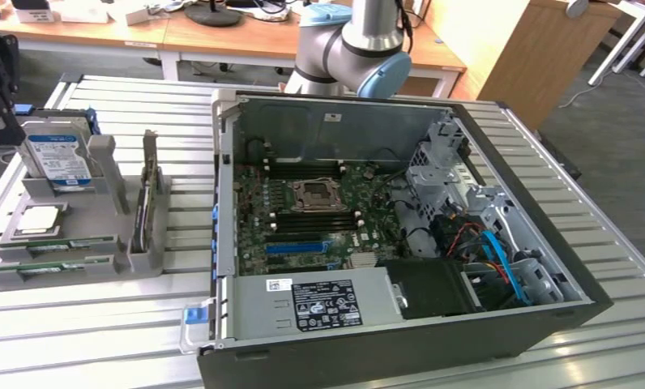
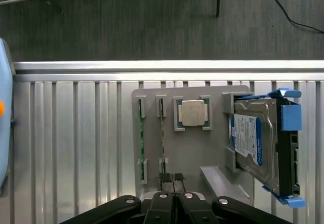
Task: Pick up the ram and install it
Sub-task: 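Pick up the ram and move it above insertion slot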
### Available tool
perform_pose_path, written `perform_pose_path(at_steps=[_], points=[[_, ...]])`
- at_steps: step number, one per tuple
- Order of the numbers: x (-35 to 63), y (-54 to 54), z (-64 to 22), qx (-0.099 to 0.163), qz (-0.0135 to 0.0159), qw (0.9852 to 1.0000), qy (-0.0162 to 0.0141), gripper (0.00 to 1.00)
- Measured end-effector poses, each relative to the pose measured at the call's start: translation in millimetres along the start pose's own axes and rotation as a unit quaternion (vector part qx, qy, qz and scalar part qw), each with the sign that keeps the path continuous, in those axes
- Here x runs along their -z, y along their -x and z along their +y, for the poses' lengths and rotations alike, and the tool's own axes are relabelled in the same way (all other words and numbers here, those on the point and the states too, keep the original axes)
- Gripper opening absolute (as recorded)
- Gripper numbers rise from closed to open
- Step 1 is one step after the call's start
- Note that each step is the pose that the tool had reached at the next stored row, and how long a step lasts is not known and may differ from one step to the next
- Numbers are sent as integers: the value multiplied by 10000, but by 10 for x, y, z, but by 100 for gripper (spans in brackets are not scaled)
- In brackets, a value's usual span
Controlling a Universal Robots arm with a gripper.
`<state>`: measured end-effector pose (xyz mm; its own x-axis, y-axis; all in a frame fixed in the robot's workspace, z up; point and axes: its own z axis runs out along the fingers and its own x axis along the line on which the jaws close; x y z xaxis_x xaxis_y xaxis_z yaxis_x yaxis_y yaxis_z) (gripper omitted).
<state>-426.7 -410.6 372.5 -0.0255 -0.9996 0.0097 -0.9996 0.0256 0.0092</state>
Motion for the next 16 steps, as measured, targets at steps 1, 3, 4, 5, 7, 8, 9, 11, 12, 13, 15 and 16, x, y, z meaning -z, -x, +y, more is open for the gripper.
perform_pose_path(at_steps=[1, 3, 4, 5, 7, 8, 9, 11, 12, 13, 15, 16], points=[[0, 0, -1, 1, -55, 10000, 1, 11], [0, 0, -1, 2, -183, 9998, 2, 11], [0, 0, -1, 2, -210, 9998, 3, 11], [0, 0, -1, 2, -210, 9998, 2, 11], [0, 0, -1, 2, -210, 9998, 2, 11], [0, 0, -2, 2, -211, 9998, 2, 11], [0, 0, -2, 3, -211, 9998, 2, 11], [0, 0, -1, 2, -214, 9998, 3, 11], [0, -2, -2, 4, -237, 9997, 4, 11], [-1, -2, -2, 5, -275, 9996, 5, 11], [1, 0, -1, 4, -308, 9995, 11, 11], [0, 1, -1, 4, -313, 9995, 10, 11]])
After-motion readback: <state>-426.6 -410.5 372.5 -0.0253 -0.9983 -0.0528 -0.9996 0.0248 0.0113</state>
